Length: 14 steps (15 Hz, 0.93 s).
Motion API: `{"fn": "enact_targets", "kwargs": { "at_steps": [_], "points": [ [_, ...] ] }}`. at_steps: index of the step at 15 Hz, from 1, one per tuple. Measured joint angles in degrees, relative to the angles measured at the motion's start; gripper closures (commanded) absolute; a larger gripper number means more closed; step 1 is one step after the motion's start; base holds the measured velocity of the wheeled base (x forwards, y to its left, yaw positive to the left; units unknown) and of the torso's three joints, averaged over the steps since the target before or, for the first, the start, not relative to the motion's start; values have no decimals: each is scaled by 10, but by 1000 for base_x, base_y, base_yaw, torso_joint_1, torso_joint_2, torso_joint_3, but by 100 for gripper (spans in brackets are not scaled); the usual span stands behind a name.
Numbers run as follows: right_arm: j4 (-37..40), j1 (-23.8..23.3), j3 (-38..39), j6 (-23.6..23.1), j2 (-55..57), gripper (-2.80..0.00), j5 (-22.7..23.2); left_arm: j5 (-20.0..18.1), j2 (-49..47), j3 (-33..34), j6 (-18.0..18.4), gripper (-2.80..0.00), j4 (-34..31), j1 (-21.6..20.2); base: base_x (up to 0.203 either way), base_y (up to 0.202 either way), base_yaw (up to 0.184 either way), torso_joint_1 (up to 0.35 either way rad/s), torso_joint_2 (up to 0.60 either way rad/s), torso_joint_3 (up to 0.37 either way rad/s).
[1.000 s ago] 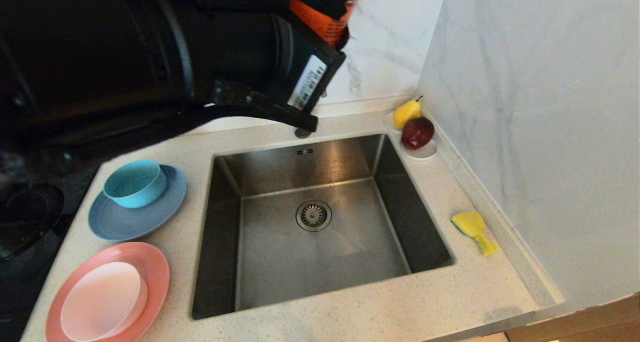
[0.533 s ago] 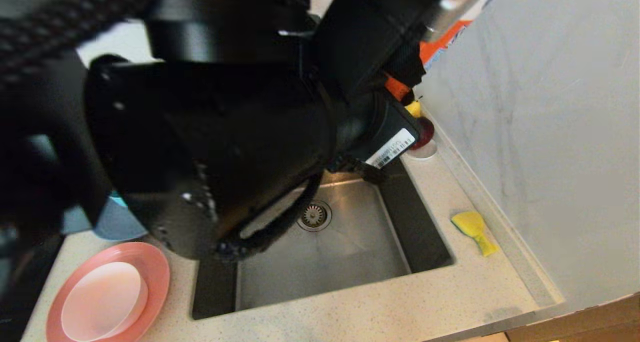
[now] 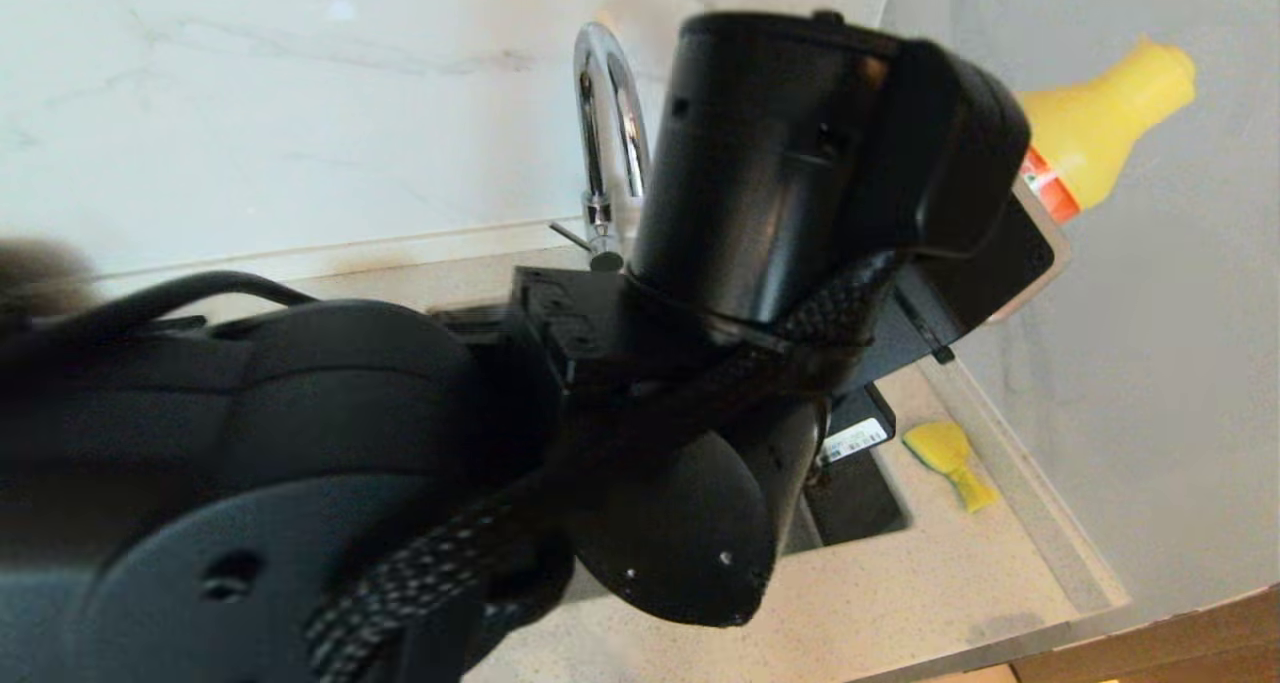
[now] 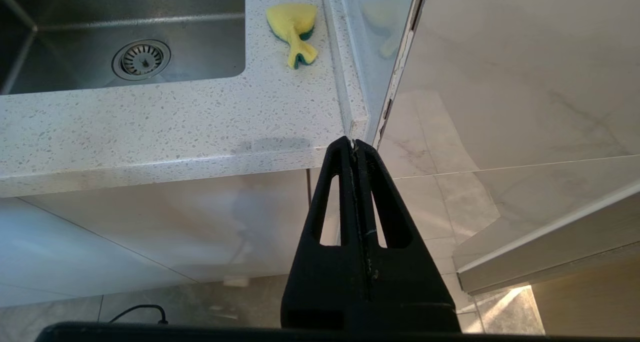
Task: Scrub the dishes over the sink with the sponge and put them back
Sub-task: Squeeze it onto the sponge
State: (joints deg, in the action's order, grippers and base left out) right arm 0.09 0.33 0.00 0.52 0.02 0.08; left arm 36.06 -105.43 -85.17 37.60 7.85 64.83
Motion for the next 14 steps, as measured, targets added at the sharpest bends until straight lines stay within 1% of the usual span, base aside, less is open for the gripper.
{"fn": "enact_targets", "kwargs": {
  "at_steps": [4,6,8,9,10,14],
  "points": [
    [0,0,0,0,0,0,0,8,-31,50,4,0,14,0,0,0,0,0,0,0],
    [0,0,0,0,0,0,0,11,-45,61,9,0,28,0,0,0,0,0,0,0],
    [0,0,0,0,0,0,0,14,-56,72,14,0,28,0,0,0,0,0,0,0],
    [0,0,0,0,0,0,0,23,-63,79,18,0,28,0,0,0,0,0,0,0],
    [0,0,0,0,0,0,0,36,-71,82,21,0,28,0,0,0,0,0,0,0],
    [0,0,0,0,0,0,0,52,-109,69,24,0,29,-2,0,0,0,0,0,0]
  ]
}}
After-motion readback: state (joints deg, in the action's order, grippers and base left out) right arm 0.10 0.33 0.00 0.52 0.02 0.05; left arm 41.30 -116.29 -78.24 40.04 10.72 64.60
